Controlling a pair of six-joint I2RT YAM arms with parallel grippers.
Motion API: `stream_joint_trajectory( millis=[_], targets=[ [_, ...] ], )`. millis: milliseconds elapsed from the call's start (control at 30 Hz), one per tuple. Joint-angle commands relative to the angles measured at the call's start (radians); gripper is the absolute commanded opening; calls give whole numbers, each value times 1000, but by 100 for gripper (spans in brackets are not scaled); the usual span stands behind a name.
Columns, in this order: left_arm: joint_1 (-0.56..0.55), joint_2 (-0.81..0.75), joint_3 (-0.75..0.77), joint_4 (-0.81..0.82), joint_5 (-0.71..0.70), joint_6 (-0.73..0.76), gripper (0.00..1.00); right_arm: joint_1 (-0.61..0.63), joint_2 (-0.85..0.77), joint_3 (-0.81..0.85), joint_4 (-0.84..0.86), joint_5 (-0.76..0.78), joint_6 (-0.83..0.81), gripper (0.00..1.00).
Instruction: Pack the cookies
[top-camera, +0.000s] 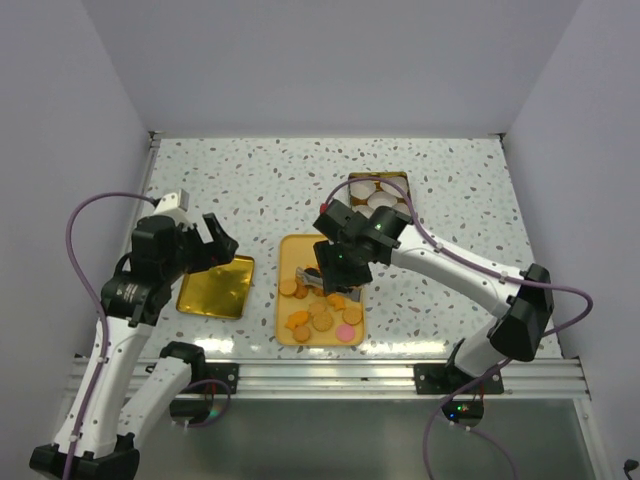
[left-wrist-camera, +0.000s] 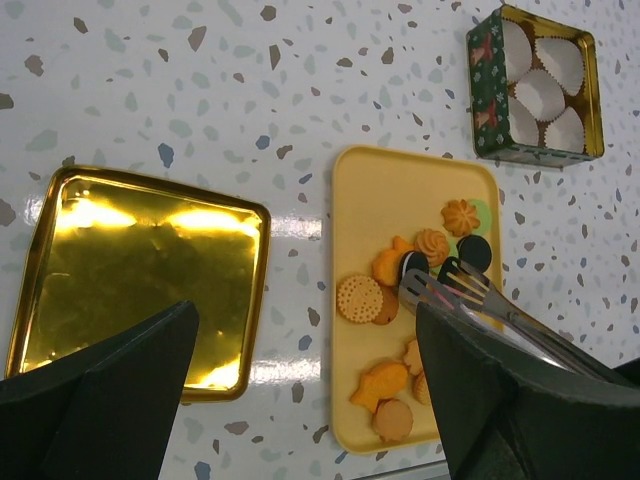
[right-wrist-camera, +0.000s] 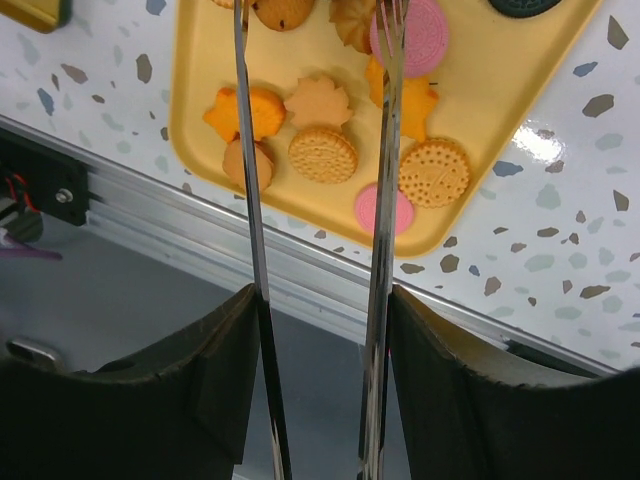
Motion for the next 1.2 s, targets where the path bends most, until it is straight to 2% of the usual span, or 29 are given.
stream_joint_trajectory(
  millis=[0,867,1167],
  targets=[
    [-4,-22,-2,-13,-10,-20,95,14,5,46,-23,47,24,55],
    [-4,-39,-6,-30,-21,-9,96,18,79,-14,57,52,41,51],
    [-4,-45,-13,-36,-25,-1,95,19,58,6,20,73,45,44]
  ],
)
